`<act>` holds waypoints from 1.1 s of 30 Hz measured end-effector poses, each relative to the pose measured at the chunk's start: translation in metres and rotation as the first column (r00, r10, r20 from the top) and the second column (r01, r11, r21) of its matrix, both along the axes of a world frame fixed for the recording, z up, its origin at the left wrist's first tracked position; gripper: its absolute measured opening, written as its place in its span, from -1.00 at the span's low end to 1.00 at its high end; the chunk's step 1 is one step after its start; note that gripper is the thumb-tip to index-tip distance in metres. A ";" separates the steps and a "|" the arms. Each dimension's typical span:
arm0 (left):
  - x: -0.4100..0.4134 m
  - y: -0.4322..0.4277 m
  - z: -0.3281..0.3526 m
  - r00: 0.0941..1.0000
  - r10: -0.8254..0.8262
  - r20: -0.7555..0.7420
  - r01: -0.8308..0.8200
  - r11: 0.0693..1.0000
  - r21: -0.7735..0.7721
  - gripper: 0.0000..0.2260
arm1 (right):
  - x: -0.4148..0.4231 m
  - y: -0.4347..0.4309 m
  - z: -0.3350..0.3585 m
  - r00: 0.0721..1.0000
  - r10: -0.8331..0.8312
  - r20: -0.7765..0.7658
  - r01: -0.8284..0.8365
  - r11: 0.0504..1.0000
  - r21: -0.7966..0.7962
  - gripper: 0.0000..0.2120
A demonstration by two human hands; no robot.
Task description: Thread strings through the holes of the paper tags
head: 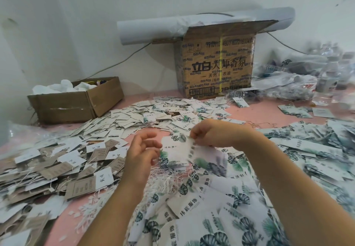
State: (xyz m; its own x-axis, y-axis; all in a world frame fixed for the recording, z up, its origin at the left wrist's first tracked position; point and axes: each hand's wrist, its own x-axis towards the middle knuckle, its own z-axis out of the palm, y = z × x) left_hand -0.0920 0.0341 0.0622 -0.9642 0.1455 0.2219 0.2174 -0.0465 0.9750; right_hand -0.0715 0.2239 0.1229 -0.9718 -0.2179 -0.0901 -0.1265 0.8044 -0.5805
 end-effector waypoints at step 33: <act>-0.008 -0.003 -0.023 0.998 -0.024 -0.064 -0.020 0.790 -0.613 -0.83 | -0.011 0.010 -0.020 0.901 0.018 0.434 -0.137 0.960 0.246 -0.89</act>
